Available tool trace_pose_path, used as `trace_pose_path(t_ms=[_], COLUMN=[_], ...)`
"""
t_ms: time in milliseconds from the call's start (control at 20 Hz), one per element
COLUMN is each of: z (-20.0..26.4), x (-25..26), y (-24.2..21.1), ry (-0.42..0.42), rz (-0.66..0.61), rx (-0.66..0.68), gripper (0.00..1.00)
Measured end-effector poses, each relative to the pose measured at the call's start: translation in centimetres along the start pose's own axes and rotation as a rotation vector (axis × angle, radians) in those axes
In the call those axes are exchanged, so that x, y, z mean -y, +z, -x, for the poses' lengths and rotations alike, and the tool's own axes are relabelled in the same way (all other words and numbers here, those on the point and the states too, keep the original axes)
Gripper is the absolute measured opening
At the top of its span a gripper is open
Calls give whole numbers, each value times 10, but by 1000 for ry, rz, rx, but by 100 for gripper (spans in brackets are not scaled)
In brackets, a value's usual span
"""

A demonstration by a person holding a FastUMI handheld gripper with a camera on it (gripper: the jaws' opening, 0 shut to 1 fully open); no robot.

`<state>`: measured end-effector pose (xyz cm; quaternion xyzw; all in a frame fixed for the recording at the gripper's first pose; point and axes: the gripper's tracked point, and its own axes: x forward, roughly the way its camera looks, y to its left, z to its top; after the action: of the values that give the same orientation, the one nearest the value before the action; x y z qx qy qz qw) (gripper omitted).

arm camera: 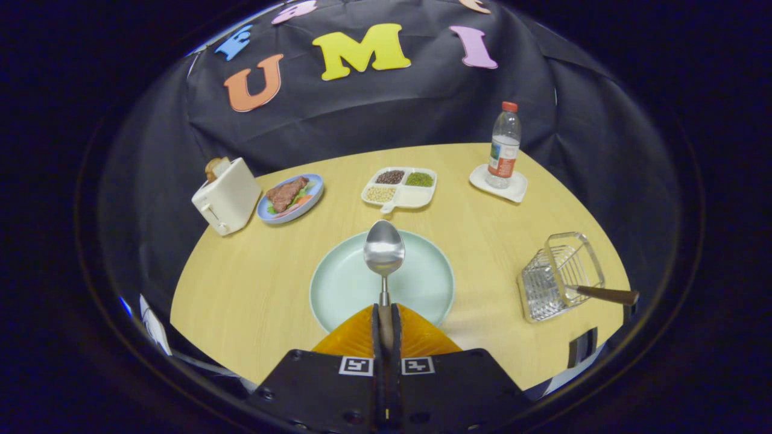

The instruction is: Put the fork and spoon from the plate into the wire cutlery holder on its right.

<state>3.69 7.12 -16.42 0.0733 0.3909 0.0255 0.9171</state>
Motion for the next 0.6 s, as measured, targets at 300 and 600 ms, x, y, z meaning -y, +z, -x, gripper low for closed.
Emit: trace_pose_path(t_ms=[300, 600], z=[59, 103], x=[45, 105], y=[26, 52], ry=[21, 12], rz=[-34, -70], rx=[69, 124], gripper=[2, 2])
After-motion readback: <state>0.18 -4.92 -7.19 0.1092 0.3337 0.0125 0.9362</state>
